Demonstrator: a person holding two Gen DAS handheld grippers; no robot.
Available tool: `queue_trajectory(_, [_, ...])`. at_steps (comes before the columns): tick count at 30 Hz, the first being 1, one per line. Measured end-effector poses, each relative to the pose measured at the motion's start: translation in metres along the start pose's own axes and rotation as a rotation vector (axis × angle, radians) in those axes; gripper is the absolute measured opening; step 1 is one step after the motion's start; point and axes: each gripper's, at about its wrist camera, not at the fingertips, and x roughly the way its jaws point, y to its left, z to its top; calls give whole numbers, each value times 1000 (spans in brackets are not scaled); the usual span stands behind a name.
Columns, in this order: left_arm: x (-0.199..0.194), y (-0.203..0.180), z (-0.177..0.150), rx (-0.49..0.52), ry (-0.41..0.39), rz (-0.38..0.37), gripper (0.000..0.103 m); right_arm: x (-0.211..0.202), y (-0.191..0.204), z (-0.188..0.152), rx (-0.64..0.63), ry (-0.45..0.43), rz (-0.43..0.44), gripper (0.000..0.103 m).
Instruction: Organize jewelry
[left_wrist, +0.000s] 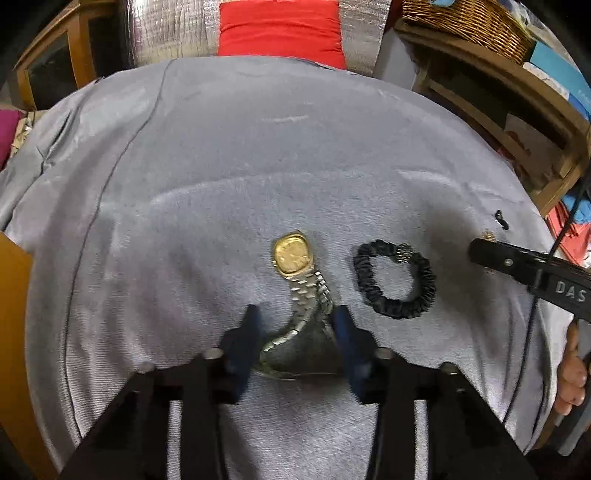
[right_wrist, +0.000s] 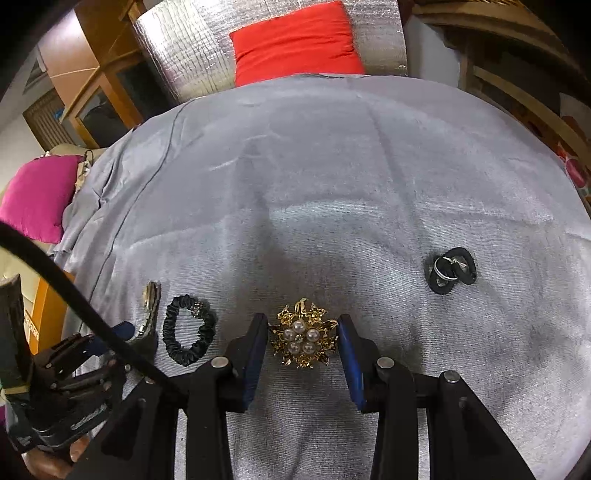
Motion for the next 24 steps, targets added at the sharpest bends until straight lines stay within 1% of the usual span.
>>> queue_trajectory(1, [-1, 2, 1, -13, -4, -8, 24, -1, 0, 0, -1, -4, 0, 41])
queue_trajectory(3, [-3, 7, 1, -33, -8, -17, 9, -3, 1, 0, -2, -10, 6, 41])
queue_trajectory(7, [-13, 23, 2, -98, -34, -74, 6, -7, 1, 0, 4, -24, 10, 41])
queue_trajectory(9, [-22, 28, 4, -117, -68, -107, 6, -9, 1, 1, 6, -32, 10, 41])
queue_trajectory(10, [-31, 31, 5, -123, -98, -124, 4, -10, 2, 1, 7, -36, 13, 41])
queue_trajectory(12, [-43, 36, 6, -120, -146, -131, 3, -12, 3, 1, 8, -46, 17, 41])
queue_trajectory(14, [-56, 40, 7, -128, -193, -159, 3, -14, 5, 1, 9, -54, 21, 41])
queue_trajectory(16, [-65, 41, 7, -121, -226, -161, 3, -15, 8, 1, 8, -63, 27, 41])
queue_trajectory(18, [-65, 38, 9, -101, -222, -135, 3, -15, 10, 1, 9, -66, 29, 41])
queue_trajectory(20, [-58, 36, 9, -86, -179, -146, 3, -14, 12, 2, 9, -65, 28, 41])
queue_trajectory(21, [-55, 34, 9, -86, -159, -145, 5, -13, 13, 2, 9, -64, 27, 41])
queue_trajectory(22, [-51, 32, 9, -82, -132, -140, 17, -12, 13, 2, 8, -63, 27, 41])
queue_trajectory(23, [-46, 31, 8, -83, -110, -130, 26, -12, 13, 2, 7, -62, 26, 41])
queue_trajectory(24, [-39, 33, 9, -86, -103, -125, 41, -11, 14, 1, 7, -62, 24, 41])
